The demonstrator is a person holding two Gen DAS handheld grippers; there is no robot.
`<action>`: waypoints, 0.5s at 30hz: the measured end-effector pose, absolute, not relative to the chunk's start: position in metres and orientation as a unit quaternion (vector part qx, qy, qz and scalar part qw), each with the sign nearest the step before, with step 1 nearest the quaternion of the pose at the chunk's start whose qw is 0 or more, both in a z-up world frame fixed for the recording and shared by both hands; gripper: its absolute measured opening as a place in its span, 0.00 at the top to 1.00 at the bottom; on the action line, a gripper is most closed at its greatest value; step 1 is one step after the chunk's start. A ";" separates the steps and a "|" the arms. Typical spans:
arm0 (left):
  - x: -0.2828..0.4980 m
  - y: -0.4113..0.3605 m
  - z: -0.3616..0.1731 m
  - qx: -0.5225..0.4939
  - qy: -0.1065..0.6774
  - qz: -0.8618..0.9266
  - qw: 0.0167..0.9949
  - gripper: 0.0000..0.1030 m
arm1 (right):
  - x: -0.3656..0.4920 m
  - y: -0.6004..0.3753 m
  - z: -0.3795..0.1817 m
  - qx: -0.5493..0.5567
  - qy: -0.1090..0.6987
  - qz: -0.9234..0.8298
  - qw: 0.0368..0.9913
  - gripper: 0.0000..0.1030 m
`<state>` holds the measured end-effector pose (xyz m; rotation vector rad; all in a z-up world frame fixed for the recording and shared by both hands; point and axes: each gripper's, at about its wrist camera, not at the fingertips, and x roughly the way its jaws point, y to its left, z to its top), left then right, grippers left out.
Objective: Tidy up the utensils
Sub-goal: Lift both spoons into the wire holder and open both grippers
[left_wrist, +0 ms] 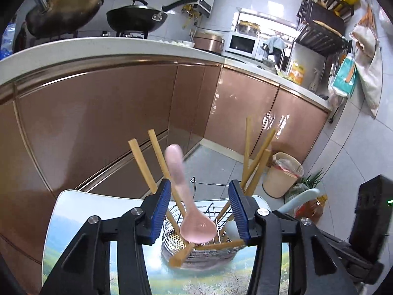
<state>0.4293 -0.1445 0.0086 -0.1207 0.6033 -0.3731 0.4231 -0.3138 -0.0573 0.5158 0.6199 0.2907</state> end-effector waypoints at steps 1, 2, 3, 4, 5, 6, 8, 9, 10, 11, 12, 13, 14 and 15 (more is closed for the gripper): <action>0.423 -0.141 0.013 -0.064 0.293 -0.183 0.936 0.53 | 0.424 -0.314 -0.059 0.251 0.305 0.138 0.908 0.89; 0.418 -0.137 0.016 -0.065 0.291 -0.183 0.937 0.52 | 0.425 -0.314 -0.061 0.252 0.309 0.134 0.907 0.89; 0.414 -0.134 0.018 -0.066 0.289 -0.182 0.937 0.52 | 0.426 -0.314 -0.062 0.252 0.311 0.132 0.907 0.89; 0.412 -0.133 0.019 -0.066 0.289 -0.182 0.938 0.52 | 0.429 -0.314 -0.064 0.253 0.317 0.125 0.906 0.89; 0.408 -0.129 0.021 -0.066 0.289 -0.181 0.938 0.52 | 0.430 -0.314 -0.066 0.254 0.319 0.121 0.905 0.89; 0.404 -0.126 0.022 -0.067 0.289 -0.180 0.938 0.51 | 0.432 -0.314 -0.067 0.256 0.321 0.119 0.904 0.89; 0.398 -0.118 0.023 -0.067 0.289 -0.175 0.939 0.49 | 0.434 -0.311 -0.067 0.256 0.324 0.118 0.903 0.89; 0.397 -0.115 0.023 -0.067 0.288 -0.173 0.940 0.47 | 0.434 -0.310 -0.068 0.256 0.324 0.119 0.903 0.88; 0.396 -0.111 0.023 -0.066 0.288 -0.169 0.941 0.47 | 0.433 -0.308 -0.067 0.256 0.323 0.121 0.903 0.88; 0.397 -0.111 0.023 -0.066 0.288 -0.166 0.941 0.46 | 0.432 -0.307 -0.066 0.257 0.322 0.122 0.903 0.84; 0.396 -0.108 0.023 -0.069 0.289 -0.163 0.941 0.45 | 0.430 -0.307 -0.065 0.258 0.320 0.124 0.903 0.79; 0.395 -0.105 0.022 -0.073 0.290 -0.161 0.940 0.45 | 0.428 -0.306 -0.064 0.259 0.316 0.123 0.904 0.68; 0.394 -0.104 0.022 -0.076 0.291 -0.160 0.940 0.44 | 0.425 -0.306 -0.062 0.260 0.314 0.122 0.905 0.60; 0.392 -0.101 0.021 -0.080 0.291 -0.158 0.940 0.43 | 0.423 -0.306 -0.060 0.260 0.312 0.122 0.906 0.59</action>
